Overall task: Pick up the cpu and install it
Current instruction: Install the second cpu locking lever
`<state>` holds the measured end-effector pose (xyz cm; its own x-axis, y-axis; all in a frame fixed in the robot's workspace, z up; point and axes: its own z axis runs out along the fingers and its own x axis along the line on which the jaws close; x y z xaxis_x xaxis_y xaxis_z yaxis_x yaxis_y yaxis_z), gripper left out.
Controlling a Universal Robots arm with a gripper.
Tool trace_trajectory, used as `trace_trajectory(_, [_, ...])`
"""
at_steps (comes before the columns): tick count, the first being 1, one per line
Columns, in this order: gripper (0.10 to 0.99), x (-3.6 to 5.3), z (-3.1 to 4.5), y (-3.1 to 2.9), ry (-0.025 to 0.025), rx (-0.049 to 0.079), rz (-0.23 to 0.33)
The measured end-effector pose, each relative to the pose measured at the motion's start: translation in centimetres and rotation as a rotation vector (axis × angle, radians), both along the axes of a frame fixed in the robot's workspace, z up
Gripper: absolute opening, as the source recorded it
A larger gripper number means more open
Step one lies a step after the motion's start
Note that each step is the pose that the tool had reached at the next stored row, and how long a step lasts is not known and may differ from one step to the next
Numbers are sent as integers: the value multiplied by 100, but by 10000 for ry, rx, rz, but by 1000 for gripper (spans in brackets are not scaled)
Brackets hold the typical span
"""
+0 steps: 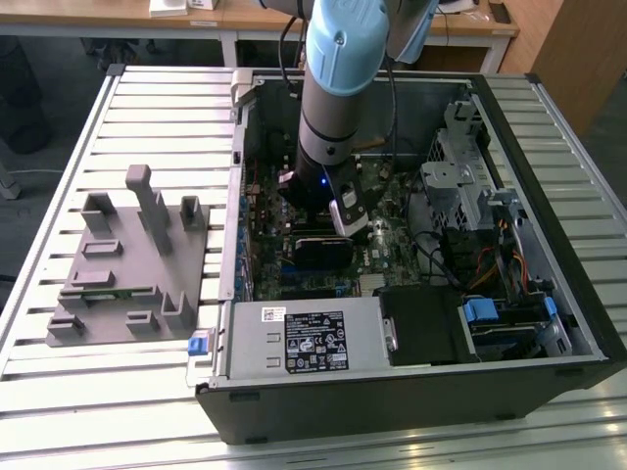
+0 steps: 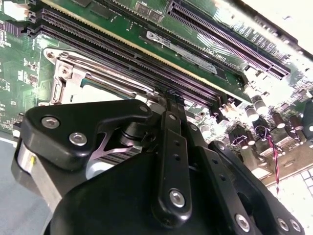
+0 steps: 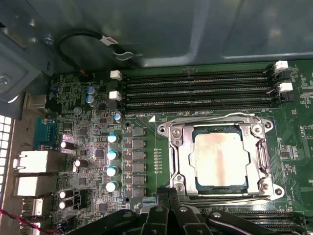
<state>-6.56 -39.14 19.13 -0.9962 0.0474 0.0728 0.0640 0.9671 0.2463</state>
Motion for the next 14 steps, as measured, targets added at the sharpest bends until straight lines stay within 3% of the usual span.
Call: trace_trajectory(14, [106,-10,28,41,-1,0,0])
